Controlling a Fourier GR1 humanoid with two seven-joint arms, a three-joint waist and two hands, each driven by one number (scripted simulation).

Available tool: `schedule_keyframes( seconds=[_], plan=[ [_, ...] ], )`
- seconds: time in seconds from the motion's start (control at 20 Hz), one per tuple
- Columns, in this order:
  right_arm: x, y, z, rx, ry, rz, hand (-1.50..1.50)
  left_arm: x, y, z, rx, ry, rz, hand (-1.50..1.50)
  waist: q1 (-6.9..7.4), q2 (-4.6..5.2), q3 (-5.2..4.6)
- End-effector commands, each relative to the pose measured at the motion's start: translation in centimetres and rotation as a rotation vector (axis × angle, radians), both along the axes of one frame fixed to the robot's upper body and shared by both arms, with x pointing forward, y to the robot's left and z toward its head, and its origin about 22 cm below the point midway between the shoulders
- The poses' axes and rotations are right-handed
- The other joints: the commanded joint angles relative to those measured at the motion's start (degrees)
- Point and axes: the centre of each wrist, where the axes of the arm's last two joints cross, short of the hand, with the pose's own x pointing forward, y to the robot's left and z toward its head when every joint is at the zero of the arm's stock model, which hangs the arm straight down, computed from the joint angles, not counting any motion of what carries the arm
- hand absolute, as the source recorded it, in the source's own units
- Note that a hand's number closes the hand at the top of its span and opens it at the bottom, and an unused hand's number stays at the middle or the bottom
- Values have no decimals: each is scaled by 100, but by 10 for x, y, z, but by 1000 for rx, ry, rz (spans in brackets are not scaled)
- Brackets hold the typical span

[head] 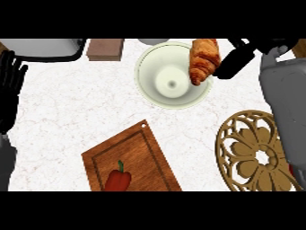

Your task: Pick the croissant from the placemat and place it in the bowl

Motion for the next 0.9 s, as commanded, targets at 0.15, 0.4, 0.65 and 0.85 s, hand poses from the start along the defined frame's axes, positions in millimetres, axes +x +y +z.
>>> schedule_keyframes(
  seconds=[0.15,0.4,0.65,0.85],
  plan=[
    [24,42,-60,-71,19,-17,150,5,9,15,-8,-10,-3,0,12,9,3],
    [28,58,-116,-122,71,-132,150,5,-4,-3,8,-1,-14,0,23,27,2],
    [37,43,-164,19,160,-228,-150,-7,0,0,4,-2,-25,0,143,53,7],
    [46,54,-153,221,142,-193,-150,14,-9,10,3,-6,-14,0,93,77,8]
  ],
)
